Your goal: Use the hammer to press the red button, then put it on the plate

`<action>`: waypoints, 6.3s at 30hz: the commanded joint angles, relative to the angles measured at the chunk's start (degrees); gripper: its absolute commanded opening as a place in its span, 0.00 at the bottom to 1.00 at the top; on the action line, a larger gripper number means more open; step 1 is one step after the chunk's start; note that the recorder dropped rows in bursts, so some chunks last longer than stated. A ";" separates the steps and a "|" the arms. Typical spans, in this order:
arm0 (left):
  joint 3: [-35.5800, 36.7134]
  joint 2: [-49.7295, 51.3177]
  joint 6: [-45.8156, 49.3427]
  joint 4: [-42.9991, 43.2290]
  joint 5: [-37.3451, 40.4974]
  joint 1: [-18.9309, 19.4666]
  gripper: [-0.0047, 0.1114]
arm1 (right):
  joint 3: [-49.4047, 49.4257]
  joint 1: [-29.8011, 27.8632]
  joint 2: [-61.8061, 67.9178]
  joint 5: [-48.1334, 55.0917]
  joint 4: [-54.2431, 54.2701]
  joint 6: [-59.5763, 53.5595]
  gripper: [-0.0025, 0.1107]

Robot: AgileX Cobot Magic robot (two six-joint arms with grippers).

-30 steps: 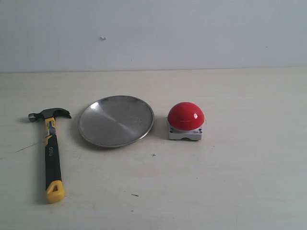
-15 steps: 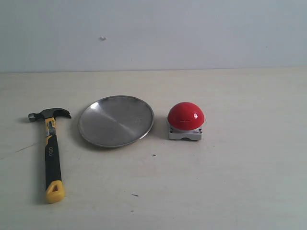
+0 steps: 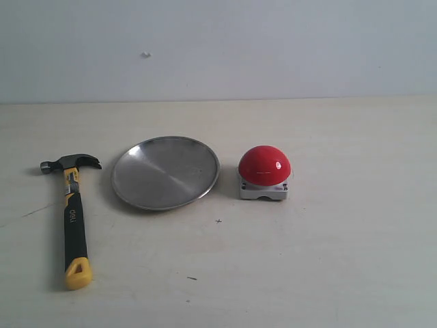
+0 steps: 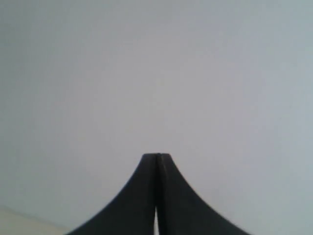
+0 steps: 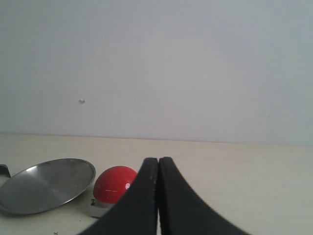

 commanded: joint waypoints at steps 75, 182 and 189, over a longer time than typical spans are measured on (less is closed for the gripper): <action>-88.67 122.08 3.16 -9.88 71.26 -7.74 0.49 | 0.28 -0.41 -0.36 -0.62 -0.22 -0.09 0.02; -89.47 119.57 16.09 -10.80 76.77 -6.99 0.04 | 0.28 -0.31 -0.36 -0.41 -0.22 -0.09 0.02; -89.47 119.18 24.20 -17.85 82.14 -5.13 0.04 | 0.28 -0.31 -0.36 -0.41 -0.22 -0.09 0.02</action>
